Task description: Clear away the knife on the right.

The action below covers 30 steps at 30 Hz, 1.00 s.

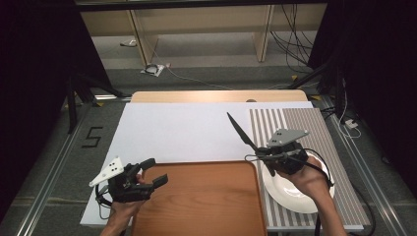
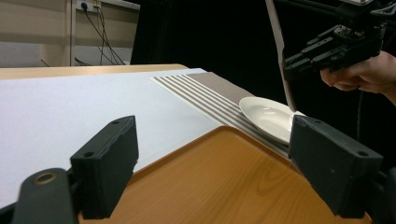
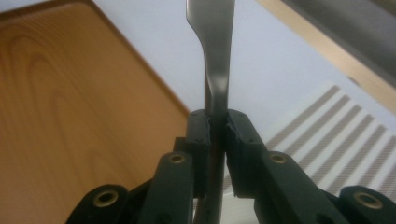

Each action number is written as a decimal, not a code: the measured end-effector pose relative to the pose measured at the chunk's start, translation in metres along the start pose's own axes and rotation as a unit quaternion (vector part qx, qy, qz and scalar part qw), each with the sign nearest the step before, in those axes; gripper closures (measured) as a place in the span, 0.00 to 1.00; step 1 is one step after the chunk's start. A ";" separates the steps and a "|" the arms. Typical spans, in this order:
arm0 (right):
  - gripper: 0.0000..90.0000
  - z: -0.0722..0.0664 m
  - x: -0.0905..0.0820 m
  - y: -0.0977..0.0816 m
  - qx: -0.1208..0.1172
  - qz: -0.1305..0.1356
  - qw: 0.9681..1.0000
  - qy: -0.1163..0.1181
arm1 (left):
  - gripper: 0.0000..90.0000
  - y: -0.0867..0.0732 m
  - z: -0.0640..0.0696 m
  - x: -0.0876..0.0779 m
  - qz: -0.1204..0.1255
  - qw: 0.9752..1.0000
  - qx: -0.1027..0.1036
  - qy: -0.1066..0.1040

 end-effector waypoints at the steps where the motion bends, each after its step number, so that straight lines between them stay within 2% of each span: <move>1: 0.90 -0.002 0.001 0.000 0.005 0.000 1.000 0.005 | 0.18 0.000 0.000 0.000 0.000 1.000 0.000 0.000; 7: 0.90 -0.021 0.009 0.000 0.022 -0.002 0.999 0.048 | 0.18 0.000 -0.001 -0.002 0.002 1.000 0.000 0.002; 12: 0.90 -0.034 0.018 -0.002 0.022 -0.009 0.997 0.075 | 0.18 0.000 0.000 -0.001 0.000 1.000 0.003 0.003; 14: 0.90 -0.039 0.021 -0.002 0.020 -0.011 0.996 0.085 | 0.18 0.000 0.002 -0.001 -0.002 1.000 0.011 0.009; 18: 0.90 -0.046 0.025 -0.002 0.018 -0.014 0.995 0.097 | 0.18 0.000 0.004 0.001 -0.008 1.000 0.023 0.014; 21: 0.90 -0.051 0.027 -0.003 0.021 -0.016 0.994 0.106 | 0.18 0.000 0.004 0.001 -0.008 1.000 0.024 0.014; 25: 0.90 -0.060 0.031 -0.005 0.025 -0.030 0.992 0.123 | 0.18 0.000 0.004 0.000 -0.006 1.000 0.022 0.014; 30: 0.90 -0.068 0.037 -0.008 0.028 -0.047 0.990 0.132 | 0.18 0.000 0.004 0.001 -0.007 1.000 0.022 0.014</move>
Point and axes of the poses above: each handheld gripper's, and its own axes: x roughly forward along the jaws, y roughly out of its top, z roughly to its right, the point moved 2 cm from there along x, roughly forward along the jaws, and after that the axes turned 14 degrees about -z, right-handed, at the moved point
